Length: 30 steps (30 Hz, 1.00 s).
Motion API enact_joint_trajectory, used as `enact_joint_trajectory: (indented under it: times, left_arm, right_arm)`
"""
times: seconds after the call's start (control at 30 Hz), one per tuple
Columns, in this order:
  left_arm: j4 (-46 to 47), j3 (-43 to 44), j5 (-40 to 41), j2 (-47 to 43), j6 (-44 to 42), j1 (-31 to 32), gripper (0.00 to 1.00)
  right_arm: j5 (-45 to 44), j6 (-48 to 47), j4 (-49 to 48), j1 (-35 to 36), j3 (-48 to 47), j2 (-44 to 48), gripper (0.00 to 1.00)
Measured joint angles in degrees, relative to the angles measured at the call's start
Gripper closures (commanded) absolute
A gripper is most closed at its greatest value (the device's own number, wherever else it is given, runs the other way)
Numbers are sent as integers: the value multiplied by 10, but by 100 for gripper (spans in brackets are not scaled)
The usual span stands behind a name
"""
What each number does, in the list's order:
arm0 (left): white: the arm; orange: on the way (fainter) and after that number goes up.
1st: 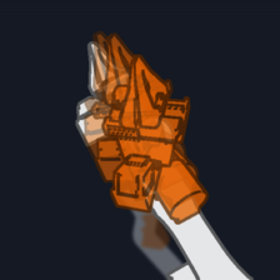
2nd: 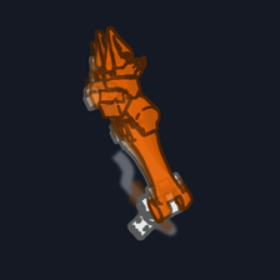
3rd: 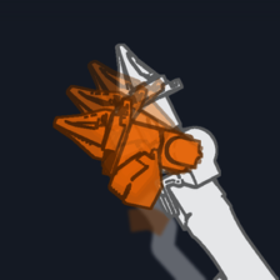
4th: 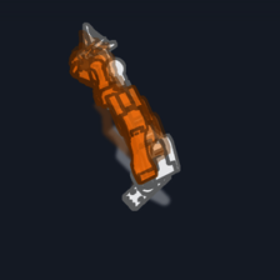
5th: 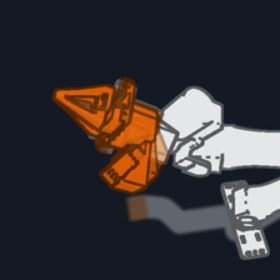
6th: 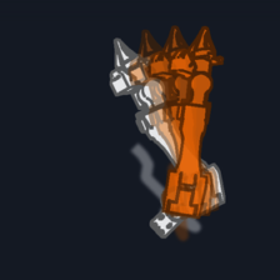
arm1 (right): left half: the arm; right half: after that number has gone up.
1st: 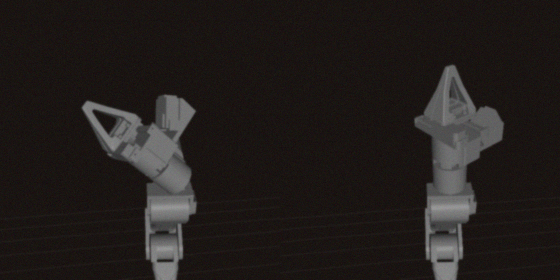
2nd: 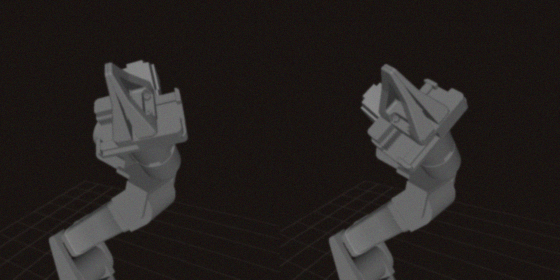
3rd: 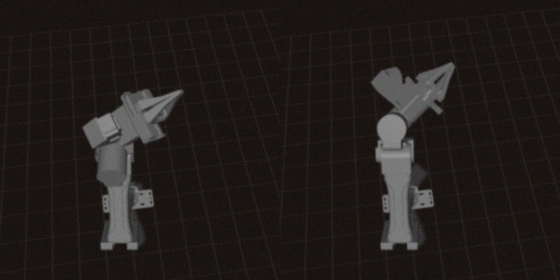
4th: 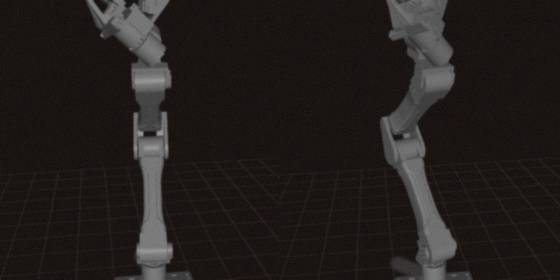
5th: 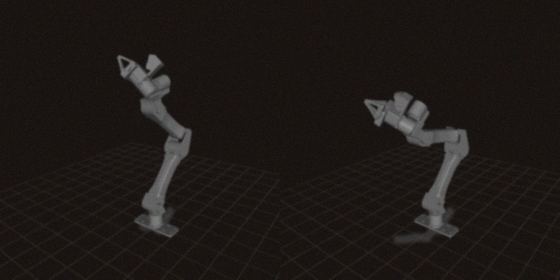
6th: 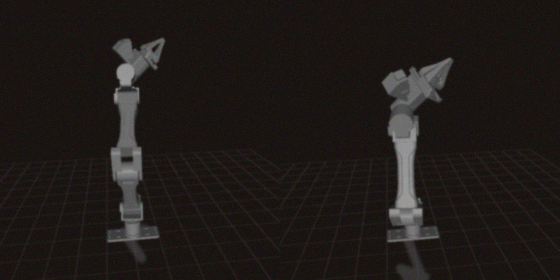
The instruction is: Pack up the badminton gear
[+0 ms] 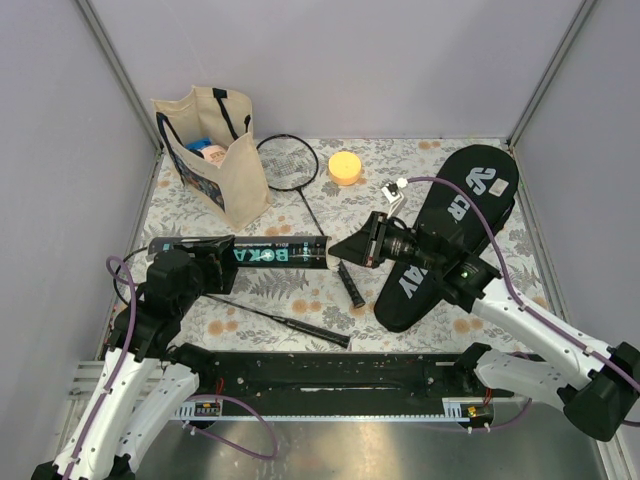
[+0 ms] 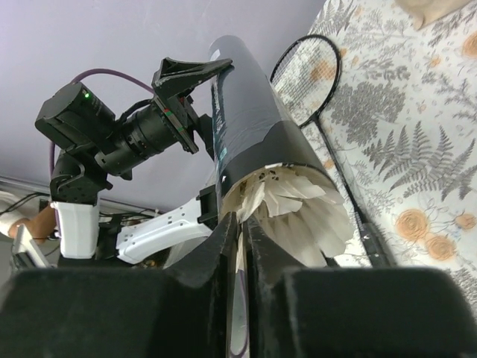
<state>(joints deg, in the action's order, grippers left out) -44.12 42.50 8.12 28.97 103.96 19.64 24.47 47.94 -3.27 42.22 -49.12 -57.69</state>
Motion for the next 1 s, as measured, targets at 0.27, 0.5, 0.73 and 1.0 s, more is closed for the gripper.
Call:
enact_joint_trajectory:
  times: [0.27, 0.5, 0.73, 1.0]
  left_arm:
    - [-3, 0, 7, 0, 0, -1, 73]
    - [-2, 0, 7, 0, 1, -3, 73]
    - [14, -10, 2, 0, -1, -4, 73]
    - [27, -10, -5, 0, 0, -5, 73]
  right_arm:
    - [-3, 21, -43, 9, 5, -30, 100]
    - [13, 51, -125, 10, 28, -57, 100]
    - [35, 45, -149, 10, 33, -58, 100]
    - [52, 59, -214, 10, 38, -88, 100]
